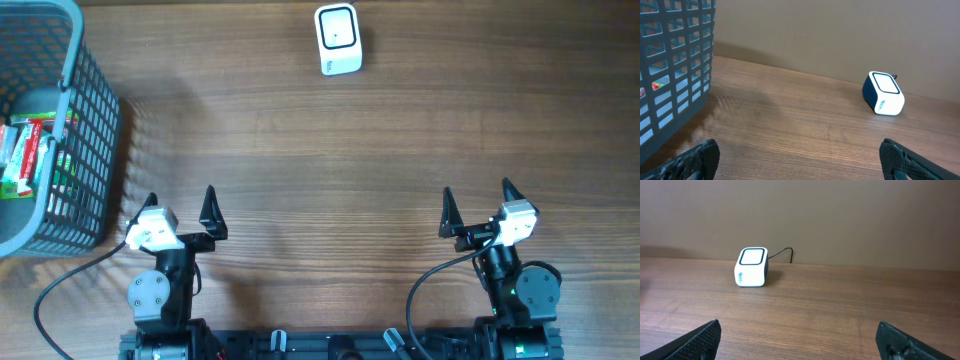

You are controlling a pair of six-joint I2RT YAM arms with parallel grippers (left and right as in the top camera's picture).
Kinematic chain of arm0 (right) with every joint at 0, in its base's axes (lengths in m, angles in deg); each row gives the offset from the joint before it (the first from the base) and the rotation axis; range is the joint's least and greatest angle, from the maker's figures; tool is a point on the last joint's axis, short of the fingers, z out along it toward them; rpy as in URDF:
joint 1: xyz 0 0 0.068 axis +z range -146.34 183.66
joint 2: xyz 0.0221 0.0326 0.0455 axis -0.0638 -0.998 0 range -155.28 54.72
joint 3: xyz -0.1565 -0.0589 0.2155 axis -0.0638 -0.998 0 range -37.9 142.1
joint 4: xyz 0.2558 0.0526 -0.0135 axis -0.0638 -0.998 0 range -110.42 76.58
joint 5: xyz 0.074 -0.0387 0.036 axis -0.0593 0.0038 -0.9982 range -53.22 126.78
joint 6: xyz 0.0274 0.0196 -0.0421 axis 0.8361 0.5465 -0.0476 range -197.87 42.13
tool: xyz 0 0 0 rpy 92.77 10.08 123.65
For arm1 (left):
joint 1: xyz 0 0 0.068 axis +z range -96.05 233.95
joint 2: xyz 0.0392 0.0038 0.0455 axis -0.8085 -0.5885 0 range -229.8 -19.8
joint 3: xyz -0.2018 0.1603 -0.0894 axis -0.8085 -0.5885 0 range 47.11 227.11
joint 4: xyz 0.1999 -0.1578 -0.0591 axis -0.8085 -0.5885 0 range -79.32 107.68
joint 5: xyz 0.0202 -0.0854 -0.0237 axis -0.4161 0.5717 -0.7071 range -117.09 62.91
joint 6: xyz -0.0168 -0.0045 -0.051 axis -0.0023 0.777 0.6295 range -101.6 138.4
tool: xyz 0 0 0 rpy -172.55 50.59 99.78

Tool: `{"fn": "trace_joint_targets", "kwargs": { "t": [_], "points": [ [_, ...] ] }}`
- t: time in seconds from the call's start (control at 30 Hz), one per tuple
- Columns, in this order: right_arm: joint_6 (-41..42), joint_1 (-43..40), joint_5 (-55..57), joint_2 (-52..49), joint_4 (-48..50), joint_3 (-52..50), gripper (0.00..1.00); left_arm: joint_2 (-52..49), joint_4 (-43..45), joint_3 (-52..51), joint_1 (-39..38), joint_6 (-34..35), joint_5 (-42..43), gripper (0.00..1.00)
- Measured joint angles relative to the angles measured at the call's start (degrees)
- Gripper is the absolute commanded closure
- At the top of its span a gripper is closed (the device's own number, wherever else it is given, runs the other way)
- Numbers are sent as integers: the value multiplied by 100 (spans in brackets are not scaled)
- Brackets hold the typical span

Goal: Scan the item barcode

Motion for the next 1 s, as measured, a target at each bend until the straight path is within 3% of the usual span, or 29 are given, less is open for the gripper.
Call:
{"fn": "trace_joint_targets", "kwargs": {
  "t": [0.7, 0.87, 1.0],
  "points": [
    [0, 0, 0, 0, 0, 0, 0, 0, 2, 0, 0, 2, 2, 0],
    [0, 0, 0, 0, 0, 0, 0, 0, 481, -11, 0, 55, 11, 0],
    [0, 0, 0, 0, 0, 0, 0, -2, -140, 203, 0, 164, 179, 0]
  ]
}}
